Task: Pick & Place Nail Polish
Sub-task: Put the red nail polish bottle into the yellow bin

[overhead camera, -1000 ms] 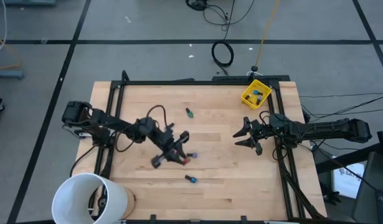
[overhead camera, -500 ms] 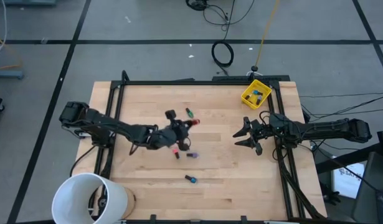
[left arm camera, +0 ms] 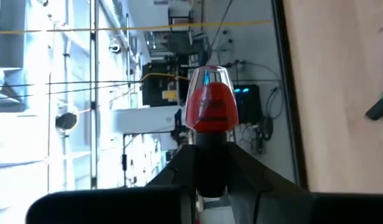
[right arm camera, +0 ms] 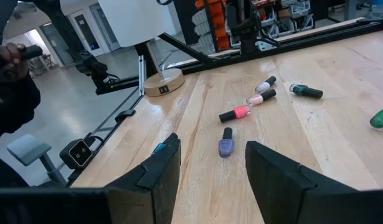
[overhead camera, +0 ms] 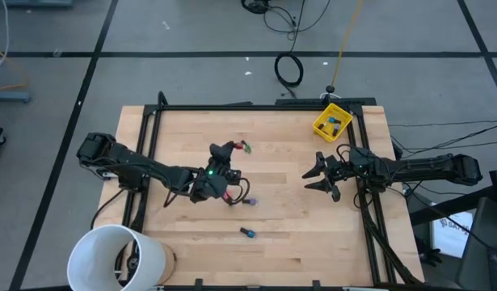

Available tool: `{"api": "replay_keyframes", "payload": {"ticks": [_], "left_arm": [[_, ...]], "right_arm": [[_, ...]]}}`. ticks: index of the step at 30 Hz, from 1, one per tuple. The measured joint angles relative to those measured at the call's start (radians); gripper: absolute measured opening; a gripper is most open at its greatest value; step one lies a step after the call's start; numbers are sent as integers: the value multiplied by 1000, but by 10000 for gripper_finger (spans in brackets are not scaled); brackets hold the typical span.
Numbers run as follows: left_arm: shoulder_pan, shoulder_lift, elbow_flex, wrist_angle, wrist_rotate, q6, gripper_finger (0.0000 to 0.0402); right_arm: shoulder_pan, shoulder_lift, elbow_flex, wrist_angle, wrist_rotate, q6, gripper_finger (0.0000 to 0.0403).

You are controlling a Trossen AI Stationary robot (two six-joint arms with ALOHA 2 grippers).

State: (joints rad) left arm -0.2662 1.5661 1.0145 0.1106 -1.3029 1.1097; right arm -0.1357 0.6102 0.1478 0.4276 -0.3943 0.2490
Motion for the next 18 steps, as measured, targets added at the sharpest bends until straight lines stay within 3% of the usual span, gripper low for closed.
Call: {"api": "replay_keyframes", "payload": {"ticks": [6,9,13,18], "left_arm": [[-5,0,0,-1,1,-34,38],[1,0,0,-2,61,-170,38],[31,0,0,-6,266,-549,38],[115,1,0,-83,622,-1007,38]], "right_arm": [[0,0,0,0,0,-1,169],[0,0,0,0,0,0,169],[0,0,0,-1,0,0,169],[0,0,0,-1,0,0,169]]}}
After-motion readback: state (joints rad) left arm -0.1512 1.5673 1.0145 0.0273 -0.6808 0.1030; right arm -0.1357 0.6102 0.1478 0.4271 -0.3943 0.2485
